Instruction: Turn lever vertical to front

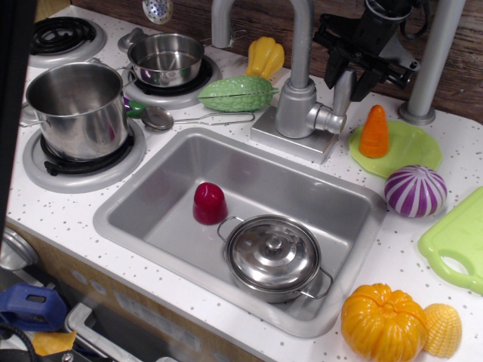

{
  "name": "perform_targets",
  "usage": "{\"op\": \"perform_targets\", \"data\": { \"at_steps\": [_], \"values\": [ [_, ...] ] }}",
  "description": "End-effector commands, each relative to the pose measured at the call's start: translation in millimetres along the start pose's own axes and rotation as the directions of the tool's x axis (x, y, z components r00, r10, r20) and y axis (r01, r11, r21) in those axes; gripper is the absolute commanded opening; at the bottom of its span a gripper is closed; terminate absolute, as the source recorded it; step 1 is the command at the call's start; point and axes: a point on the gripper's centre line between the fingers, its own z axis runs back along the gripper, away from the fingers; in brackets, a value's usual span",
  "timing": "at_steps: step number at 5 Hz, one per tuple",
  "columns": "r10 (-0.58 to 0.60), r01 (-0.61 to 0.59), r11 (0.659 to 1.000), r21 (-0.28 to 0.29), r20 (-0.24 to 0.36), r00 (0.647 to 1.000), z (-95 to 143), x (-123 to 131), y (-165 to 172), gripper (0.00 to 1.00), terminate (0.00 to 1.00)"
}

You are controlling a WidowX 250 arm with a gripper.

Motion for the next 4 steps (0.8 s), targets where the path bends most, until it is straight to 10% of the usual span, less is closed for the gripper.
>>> {"op": "perform_targets", "data": {
  "at_steps": [1, 4],
  "values": [
    [0.076, -0.076, 0.997, -0.006, 0.017, 0.997, 36.4, -14.2, -2.4, 0.0, 0.0],
    [0.107, -0.107, 0.993, -0.043, 0.001, 0.994, 26.1, -35.3, -2.8, 0.0, 0.0]
  ]
}}
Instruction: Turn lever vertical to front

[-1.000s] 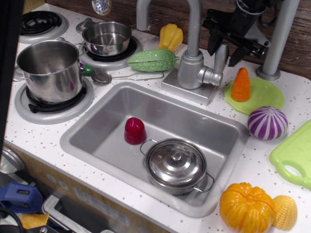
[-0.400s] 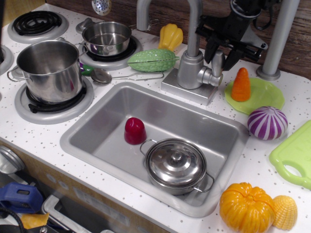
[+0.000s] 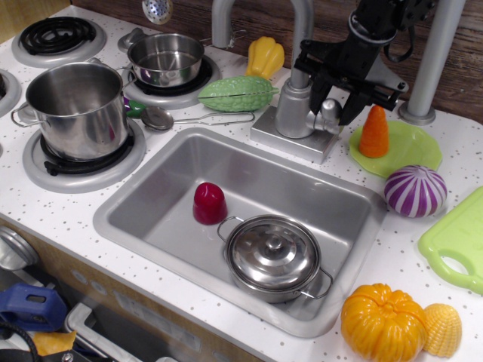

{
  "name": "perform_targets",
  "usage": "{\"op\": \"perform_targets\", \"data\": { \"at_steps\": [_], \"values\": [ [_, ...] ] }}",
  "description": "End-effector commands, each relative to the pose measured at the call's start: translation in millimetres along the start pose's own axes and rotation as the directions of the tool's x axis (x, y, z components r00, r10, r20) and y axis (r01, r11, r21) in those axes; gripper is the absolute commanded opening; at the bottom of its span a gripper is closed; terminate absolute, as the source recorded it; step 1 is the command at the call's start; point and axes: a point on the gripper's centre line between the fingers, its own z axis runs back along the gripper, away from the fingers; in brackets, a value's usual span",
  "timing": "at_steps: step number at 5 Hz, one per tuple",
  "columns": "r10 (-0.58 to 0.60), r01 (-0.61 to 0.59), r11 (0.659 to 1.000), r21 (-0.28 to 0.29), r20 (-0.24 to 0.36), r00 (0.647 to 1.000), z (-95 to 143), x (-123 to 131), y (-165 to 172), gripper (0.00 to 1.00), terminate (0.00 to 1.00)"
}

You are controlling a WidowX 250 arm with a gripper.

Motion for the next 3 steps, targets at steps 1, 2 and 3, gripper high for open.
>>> {"op": "perform_targets", "data": {
  "at_steps": [1, 2, 3],
  "values": [
    [0.039, -0.037, 0.998, -0.058, 0.045, 0.998, 20.0, -0.7, 5.5, 0.0, 0.0],
    [0.057, -0.054, 0.996, -0.069, 0.04, 0.998, 10.2, -5.0, -0.7, 0.0, 0.0],
    [0.065, -0.061, 0.993, -0.1, 0.032, 0.997, -0.1, -10.9, -1.0, 0.0, 0.0]
  ]
}}
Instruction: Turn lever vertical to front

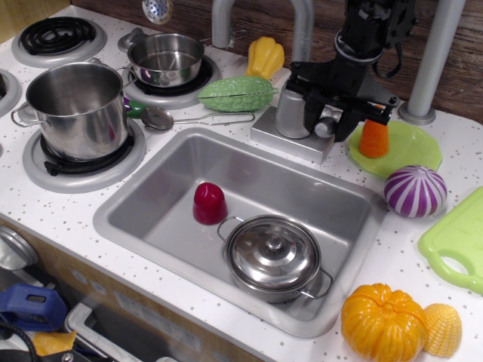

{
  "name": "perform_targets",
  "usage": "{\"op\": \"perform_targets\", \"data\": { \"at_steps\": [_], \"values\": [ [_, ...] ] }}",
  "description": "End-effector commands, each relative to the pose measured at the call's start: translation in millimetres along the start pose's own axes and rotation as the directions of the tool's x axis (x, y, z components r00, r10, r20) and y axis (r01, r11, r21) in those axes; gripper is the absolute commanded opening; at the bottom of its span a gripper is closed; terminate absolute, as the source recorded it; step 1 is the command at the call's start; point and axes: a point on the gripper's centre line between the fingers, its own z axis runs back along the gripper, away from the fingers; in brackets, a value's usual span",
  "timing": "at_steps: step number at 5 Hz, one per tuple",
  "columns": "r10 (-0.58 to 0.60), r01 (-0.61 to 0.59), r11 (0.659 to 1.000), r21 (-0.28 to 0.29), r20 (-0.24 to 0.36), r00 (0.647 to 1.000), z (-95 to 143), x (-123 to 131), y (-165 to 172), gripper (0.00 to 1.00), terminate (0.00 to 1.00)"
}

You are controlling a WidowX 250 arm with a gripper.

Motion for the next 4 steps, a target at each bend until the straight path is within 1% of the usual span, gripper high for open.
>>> {"op": "perform_targets", "data": {
  "at_steps": [1, 2, 3, 4],
  "values": [
    [0.011, -0.009, 0.999, -0.043, 0.038, 0.999, 6.2, 0.2, 4.0, 0.0, 0.0],
    [0.013, -0.012, 0.999, -0.047, 0.026, 1.0, 3.2, 1.6, 6.4, 0.0, 0.0],
    [0.014, -0.014, 1.0, -0.014, 0.008, 1.0, 16.0, 5.4, 6.4, 1.0, 0.0],
    [0.014, -0.014, 1.0, -0.014, 0.008, 1.0, 16.0, 5.4, 6.4, 1.0, 1.0]
  ]
}}
